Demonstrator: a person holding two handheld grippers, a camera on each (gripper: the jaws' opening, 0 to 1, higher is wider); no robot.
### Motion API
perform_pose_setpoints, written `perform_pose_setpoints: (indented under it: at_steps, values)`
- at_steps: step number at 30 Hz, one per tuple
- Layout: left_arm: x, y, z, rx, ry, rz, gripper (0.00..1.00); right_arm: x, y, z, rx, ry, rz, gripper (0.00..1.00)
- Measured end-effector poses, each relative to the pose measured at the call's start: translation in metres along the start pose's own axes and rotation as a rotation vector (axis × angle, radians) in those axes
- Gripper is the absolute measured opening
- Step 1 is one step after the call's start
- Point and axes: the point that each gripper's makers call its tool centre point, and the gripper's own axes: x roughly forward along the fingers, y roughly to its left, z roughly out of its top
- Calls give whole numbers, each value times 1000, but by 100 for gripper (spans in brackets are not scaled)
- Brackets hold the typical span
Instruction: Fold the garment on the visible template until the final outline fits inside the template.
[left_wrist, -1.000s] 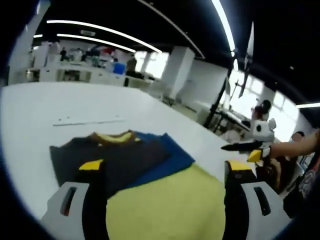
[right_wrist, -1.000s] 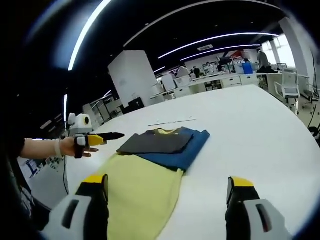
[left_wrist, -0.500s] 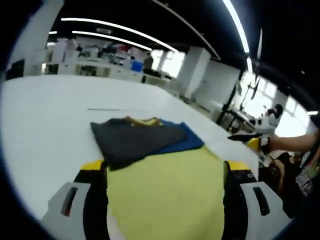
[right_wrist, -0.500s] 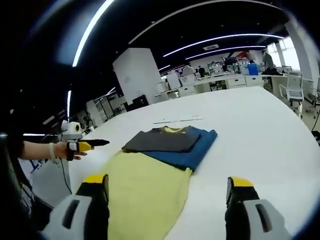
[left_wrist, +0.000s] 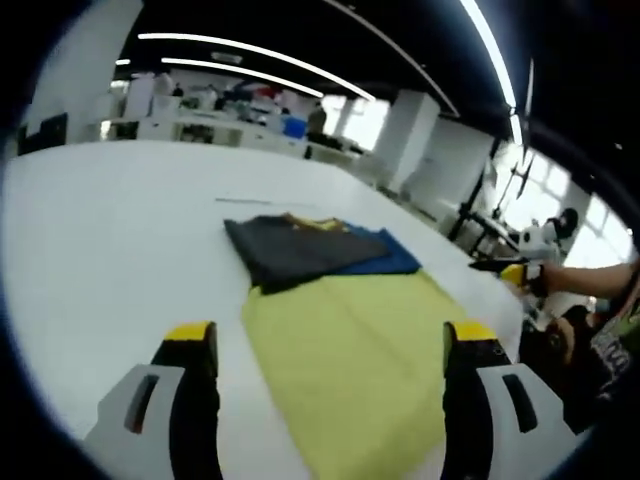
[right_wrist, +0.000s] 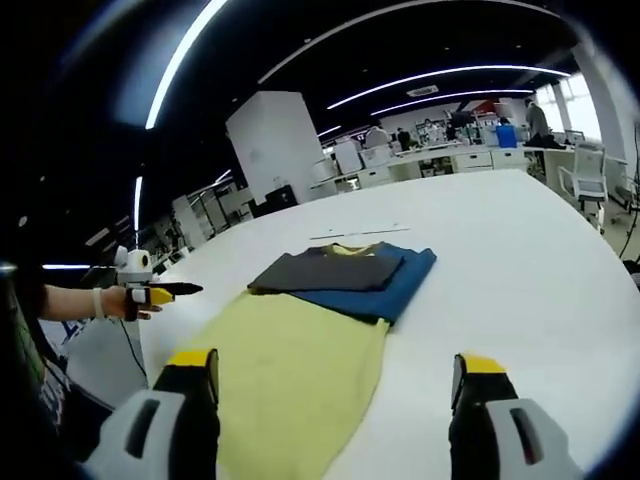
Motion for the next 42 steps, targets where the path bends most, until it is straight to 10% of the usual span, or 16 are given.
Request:
perform_pose_setpoints:
  at_steps: [42]
  values:
    - [-51,-17,-85,-30,255,-84,52,-46,44,-99,77,197,79,58]
